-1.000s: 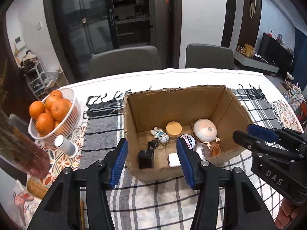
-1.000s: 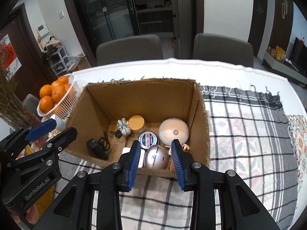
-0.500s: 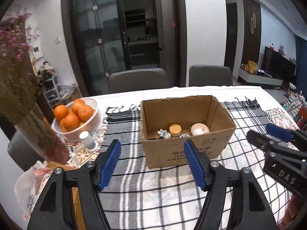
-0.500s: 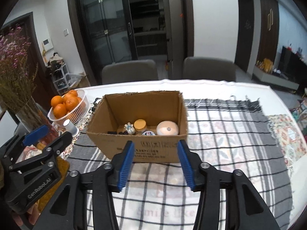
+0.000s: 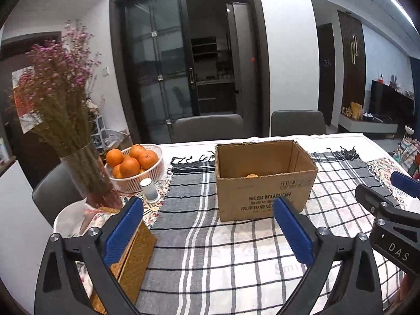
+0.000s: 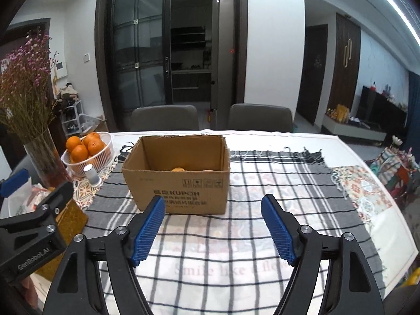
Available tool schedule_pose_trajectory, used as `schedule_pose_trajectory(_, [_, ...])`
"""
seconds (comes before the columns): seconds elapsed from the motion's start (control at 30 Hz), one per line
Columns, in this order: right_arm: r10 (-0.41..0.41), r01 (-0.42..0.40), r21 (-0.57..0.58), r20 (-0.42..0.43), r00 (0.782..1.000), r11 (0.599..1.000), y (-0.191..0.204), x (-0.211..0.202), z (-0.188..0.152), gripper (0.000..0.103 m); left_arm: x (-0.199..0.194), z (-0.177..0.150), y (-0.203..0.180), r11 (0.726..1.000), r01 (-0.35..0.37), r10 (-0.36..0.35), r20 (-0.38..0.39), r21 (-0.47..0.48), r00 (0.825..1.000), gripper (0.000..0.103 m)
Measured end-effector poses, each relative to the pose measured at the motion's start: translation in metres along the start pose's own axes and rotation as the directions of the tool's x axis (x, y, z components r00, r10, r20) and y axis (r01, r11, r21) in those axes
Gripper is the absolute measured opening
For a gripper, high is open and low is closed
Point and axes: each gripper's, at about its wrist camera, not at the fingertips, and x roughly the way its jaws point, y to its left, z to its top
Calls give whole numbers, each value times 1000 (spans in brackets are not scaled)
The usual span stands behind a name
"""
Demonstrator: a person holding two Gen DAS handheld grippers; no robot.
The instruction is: Organize rigid objects
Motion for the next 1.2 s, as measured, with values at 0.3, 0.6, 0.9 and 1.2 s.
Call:
schedule_pose_trajectory(0.3, [28,-28,19,20,999,999,0,-31,-24,77,-29,-21,5,999,35,-35,8,-31,999,103])
schedule_pose_trajectory(0.6, [26,-27,25,41,999,999,3,-52,-38,77,-46,-30,8,997,62,-61,25,-52,998,103])
schedule_pose_trajectory(0.9, [26,-28,33,48,998,999,3,-61,-47,77,-53,-36,9,997,64,-63,36,-49,997,103])
schedule_pose_trajectory(1.2, [27,-29,34,62,998,999,1,-67,-51,77,-59,-39,7,996,75,-73,48,-46,996,103])
